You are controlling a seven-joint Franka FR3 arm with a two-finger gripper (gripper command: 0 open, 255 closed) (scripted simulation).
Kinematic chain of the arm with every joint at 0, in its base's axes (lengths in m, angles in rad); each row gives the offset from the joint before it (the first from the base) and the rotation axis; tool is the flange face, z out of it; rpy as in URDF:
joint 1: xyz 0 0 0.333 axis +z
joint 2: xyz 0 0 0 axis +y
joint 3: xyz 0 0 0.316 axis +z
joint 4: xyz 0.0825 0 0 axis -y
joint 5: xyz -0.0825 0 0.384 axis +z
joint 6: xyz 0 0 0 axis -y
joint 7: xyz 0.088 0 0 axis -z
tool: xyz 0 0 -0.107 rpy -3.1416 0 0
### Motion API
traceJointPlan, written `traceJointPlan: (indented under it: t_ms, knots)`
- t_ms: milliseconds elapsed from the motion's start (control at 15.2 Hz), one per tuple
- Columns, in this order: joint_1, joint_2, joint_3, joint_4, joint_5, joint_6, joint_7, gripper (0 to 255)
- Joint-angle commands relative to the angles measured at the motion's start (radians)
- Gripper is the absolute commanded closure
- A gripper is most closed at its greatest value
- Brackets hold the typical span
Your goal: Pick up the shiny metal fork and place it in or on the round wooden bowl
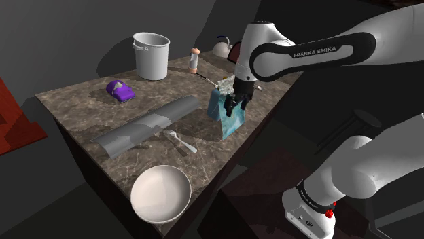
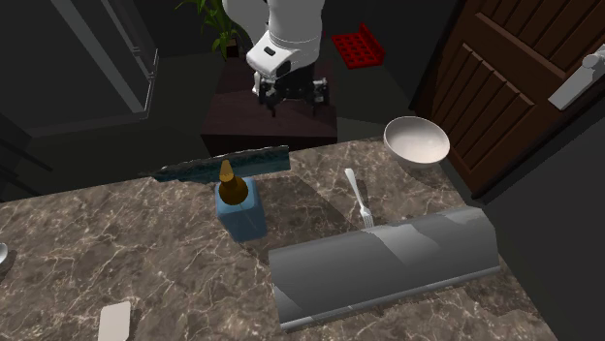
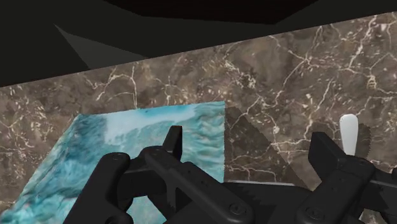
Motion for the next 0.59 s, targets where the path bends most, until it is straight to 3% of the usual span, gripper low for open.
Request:
traceJointPlan:
  t_ms: [0,528]
  knots:
    - [0.011,0.074,0.018,0.027,0.000,0.045,0.014,0]
    - [0.062,0.358,0.078,0.180,-0.031,0.161,0.085,0]
